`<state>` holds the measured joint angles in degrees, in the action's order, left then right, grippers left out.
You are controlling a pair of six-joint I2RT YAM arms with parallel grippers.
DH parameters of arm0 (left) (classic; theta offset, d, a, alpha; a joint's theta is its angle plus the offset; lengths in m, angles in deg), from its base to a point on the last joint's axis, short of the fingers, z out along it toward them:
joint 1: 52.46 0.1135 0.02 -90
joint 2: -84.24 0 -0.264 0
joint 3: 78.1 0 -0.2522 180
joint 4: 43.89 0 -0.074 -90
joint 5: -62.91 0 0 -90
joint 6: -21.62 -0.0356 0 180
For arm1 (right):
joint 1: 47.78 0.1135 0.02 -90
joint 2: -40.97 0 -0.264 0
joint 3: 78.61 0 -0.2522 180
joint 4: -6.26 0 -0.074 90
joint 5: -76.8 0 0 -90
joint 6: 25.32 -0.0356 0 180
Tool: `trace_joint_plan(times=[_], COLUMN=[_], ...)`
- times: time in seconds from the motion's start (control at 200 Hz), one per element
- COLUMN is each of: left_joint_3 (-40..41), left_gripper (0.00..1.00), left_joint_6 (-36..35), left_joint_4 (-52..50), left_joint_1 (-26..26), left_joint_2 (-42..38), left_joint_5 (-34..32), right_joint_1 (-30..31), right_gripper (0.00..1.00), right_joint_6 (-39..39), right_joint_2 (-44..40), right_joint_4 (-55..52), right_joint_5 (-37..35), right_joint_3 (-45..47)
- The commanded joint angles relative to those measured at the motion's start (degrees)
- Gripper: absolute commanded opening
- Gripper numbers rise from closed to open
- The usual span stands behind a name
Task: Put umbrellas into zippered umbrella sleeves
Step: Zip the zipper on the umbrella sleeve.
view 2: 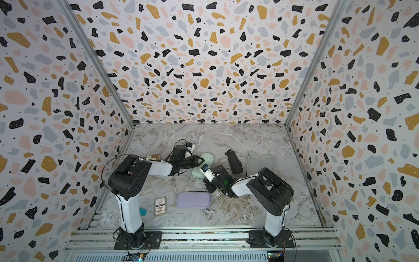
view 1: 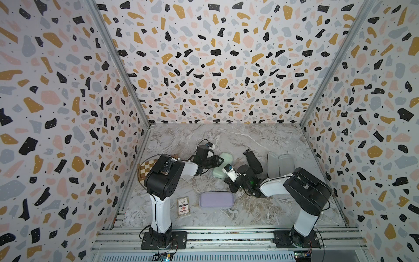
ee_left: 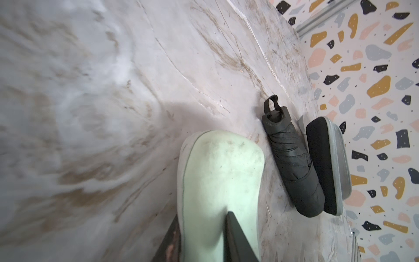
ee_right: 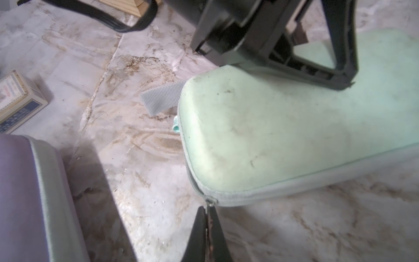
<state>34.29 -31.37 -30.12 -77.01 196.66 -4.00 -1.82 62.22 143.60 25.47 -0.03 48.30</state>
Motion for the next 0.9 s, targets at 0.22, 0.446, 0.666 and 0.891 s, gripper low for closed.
trace_joint_plan(times=[0.22,0.446,0.666,0.891], left_joint_3=[3.7,6.2,11.2,7.8], left_gripper=[0.28,0.39,0.68,0.75], left_joint_6=[6.5,8.5,5.5,-3.2], left_joint_4=[5.5,10.3,10.3,-3.2], left_joint_1=[1.0,0.7,0.7,1.4], left_joint_2=[-1.9,-1.8,-7.0,-14.3], left_joint_5=[-12.6,-14.0,-15.6,-16.2], right_joint_1=[3.9,3.3,-0.1,-6.4], right_gripper=[0.00,0.00,0.00,0.00], right_joint_6=[-2.6,-3.8,-6.1,-5.2], right_joint_2=[2.1,1.9,2.1,0.4], right_joint_4=[1.9,0.9,2.8,3.1], right_joint_5=[0.6,-2.5,-1.5,0.4], right_joint_3=[-3.4,-4.0,-1.8,1.9])
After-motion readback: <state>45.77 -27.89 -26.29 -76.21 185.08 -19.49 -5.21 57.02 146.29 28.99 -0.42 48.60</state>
